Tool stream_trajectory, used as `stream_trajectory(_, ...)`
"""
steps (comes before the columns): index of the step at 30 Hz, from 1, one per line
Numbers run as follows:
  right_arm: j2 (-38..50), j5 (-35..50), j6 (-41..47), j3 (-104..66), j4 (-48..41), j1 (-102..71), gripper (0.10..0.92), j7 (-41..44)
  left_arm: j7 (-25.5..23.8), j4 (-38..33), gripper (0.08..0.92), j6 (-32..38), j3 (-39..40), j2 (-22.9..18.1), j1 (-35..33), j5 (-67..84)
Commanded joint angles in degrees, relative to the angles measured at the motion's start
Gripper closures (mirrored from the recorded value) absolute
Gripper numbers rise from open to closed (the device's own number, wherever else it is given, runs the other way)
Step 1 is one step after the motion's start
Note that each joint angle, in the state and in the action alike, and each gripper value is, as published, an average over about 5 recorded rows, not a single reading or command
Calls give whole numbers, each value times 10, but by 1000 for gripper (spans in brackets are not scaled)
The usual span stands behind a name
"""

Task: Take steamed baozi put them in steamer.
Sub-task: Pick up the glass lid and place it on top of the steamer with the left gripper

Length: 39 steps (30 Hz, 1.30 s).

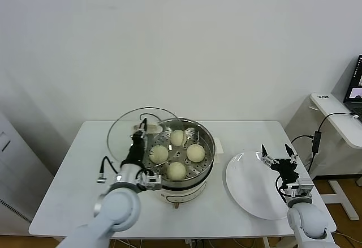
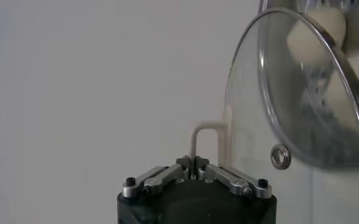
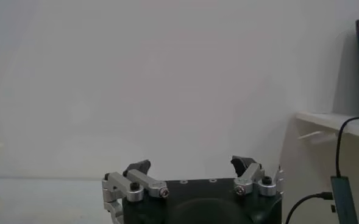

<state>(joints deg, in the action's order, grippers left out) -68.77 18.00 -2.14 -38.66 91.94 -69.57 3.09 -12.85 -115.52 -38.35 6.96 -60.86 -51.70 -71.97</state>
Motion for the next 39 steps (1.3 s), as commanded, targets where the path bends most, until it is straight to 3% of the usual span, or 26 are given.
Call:
stream_trajectory(1, -1, -1, -1, 0, -2, 0, 203, 1, -2, 26, 896, -7, 71, -61, 33, -24)
stream_trajectory(39, -7, -5, -4, -8, -3, -7, 203, 5, 24, 103, 896, 17, 87, -96, 21, -43)
